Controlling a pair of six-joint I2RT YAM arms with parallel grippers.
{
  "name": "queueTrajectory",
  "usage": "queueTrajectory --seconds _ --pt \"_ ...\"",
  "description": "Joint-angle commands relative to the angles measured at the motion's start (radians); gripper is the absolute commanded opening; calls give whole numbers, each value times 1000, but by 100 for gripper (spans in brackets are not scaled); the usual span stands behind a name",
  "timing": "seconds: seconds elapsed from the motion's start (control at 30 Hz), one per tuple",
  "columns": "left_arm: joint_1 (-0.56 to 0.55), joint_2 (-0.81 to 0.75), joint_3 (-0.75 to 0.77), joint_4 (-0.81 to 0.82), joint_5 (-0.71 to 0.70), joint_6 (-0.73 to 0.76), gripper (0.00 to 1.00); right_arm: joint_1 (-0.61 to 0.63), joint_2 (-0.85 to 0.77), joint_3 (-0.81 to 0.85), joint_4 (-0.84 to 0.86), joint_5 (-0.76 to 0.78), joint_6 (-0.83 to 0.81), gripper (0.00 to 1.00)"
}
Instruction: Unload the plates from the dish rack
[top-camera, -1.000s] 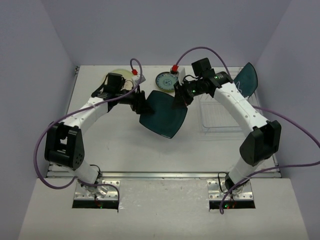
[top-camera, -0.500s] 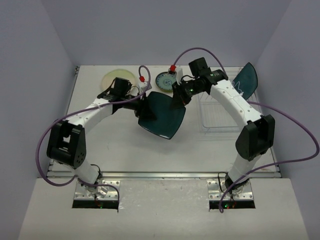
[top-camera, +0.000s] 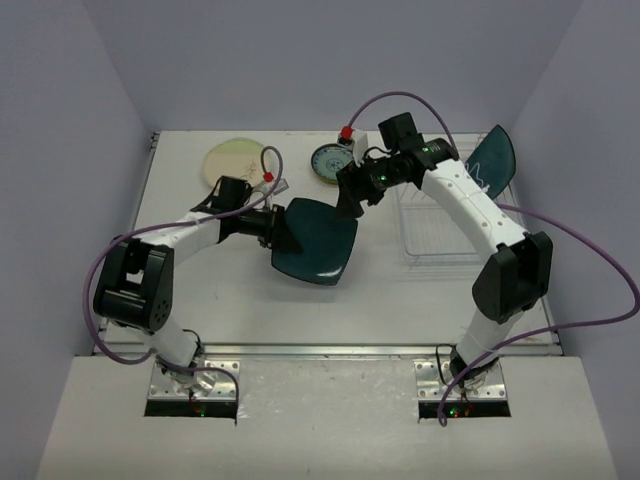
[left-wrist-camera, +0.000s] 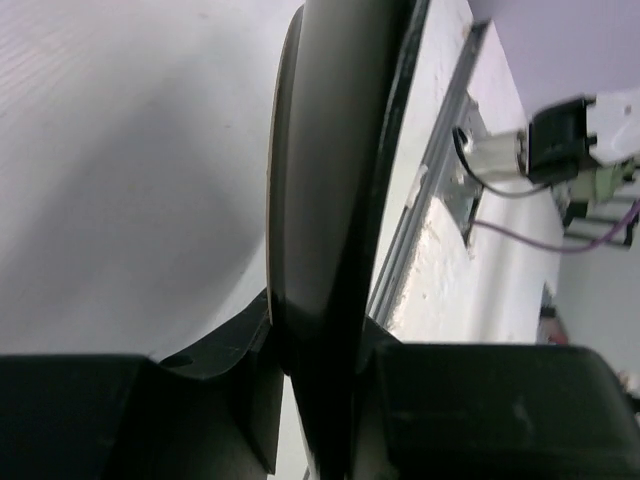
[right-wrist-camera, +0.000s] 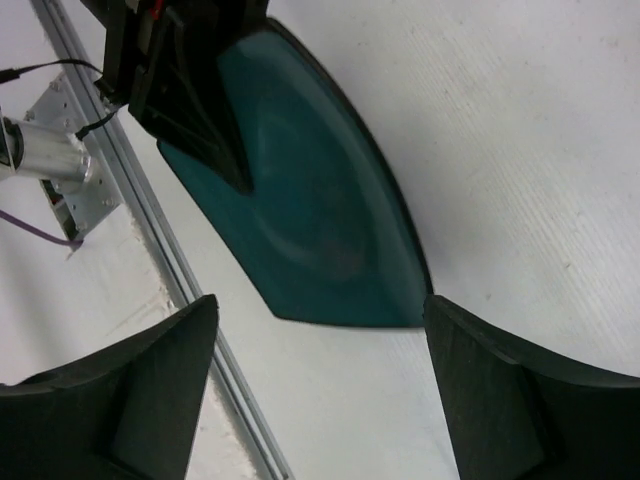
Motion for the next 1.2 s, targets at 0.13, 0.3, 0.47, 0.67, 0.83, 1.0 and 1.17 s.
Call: queueTrajectory --seconds 0.13,0.3,0.47,0.67,0.83,1.0,1.17 --pt "118 71 61 210 -46 -212 0 -178 -29 25 109 68 221 91" --pt "119 187 82 242 -100 -284 0 -244 -36 11 110 39 240 91" --pt "119 254 121 233 -195 -288 0 -248 -68 -35 113 47 209 91" --pt "119 301 206 123 -384 -231 3 -248 -77 -54 116 47 198 91" --pt "119 316 251 45 -535 -171 26 -248 -82 -66 116 37 195 91" --pt "119 340 267 11 -568 -151 39 -247 -83 -75 116 38 191 91" --pt "119 392 305 -37 -596 -117 40 -247 -81 -77 115 35 190 91"
